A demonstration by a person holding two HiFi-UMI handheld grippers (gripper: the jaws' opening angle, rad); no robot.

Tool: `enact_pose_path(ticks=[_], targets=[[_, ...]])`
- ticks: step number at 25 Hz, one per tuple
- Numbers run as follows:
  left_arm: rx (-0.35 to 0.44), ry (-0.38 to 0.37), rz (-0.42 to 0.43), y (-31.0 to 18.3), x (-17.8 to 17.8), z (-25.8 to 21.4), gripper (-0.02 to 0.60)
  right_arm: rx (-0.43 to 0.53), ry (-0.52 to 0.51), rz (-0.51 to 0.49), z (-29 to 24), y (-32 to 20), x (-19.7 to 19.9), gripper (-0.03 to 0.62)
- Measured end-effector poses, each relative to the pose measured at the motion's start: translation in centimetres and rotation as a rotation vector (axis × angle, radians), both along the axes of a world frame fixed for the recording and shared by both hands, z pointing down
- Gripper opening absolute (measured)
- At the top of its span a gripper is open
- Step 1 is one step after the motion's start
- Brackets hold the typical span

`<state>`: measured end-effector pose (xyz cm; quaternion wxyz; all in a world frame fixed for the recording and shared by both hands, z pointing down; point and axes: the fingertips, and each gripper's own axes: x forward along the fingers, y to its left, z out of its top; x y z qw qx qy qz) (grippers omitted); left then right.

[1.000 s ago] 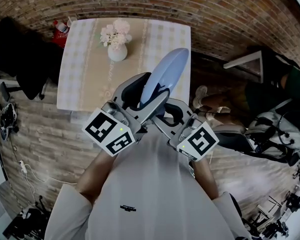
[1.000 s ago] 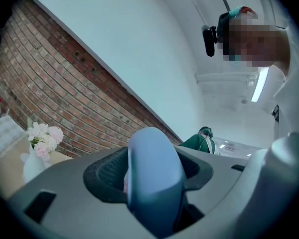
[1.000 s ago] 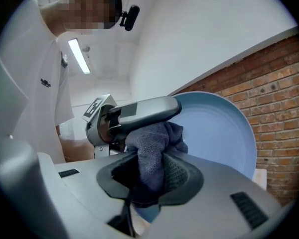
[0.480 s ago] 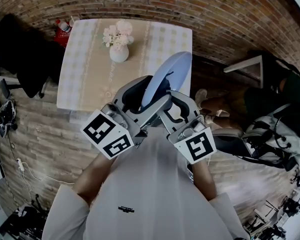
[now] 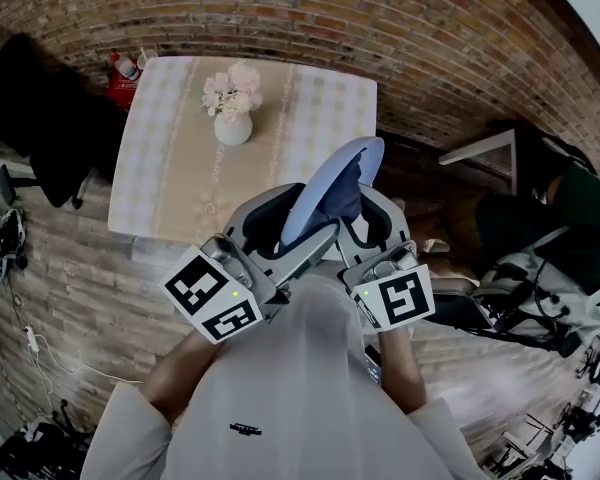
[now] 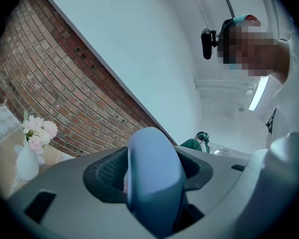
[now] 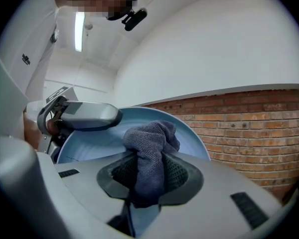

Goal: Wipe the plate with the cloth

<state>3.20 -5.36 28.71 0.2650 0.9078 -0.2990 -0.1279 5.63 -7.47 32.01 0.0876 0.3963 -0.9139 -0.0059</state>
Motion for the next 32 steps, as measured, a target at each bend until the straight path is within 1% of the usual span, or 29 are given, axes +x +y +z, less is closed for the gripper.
enact_pose_path(ticks=[5, 19, 26, 32], targets=[[0.013, 0.008, -0.008, -0.3, -0.2, -0.7, 0.265, -0.034, -0.006, 0.026, 0.9, -1.4, 1.2, 0.124], [0.022, 0.014, -0.021, -0.8, -0.9, -1.4, 0.265, -0.216, 0.054, 0.089, 6.5, -2.9, 3.3, 0.124], [0.029, 0.017, -0.026, -1.4, -1.2, -1.4, 0.265, -0.284, 0.077, 0.068, 8.9, -1.5, 2.6, 0.124], [0.042, 0.018, -0.042, -1.7, -1.5, -1.6, 0.265, -0.318, 0.087, 0.012, 9.6, 0.8, 1.0, 0.124]])
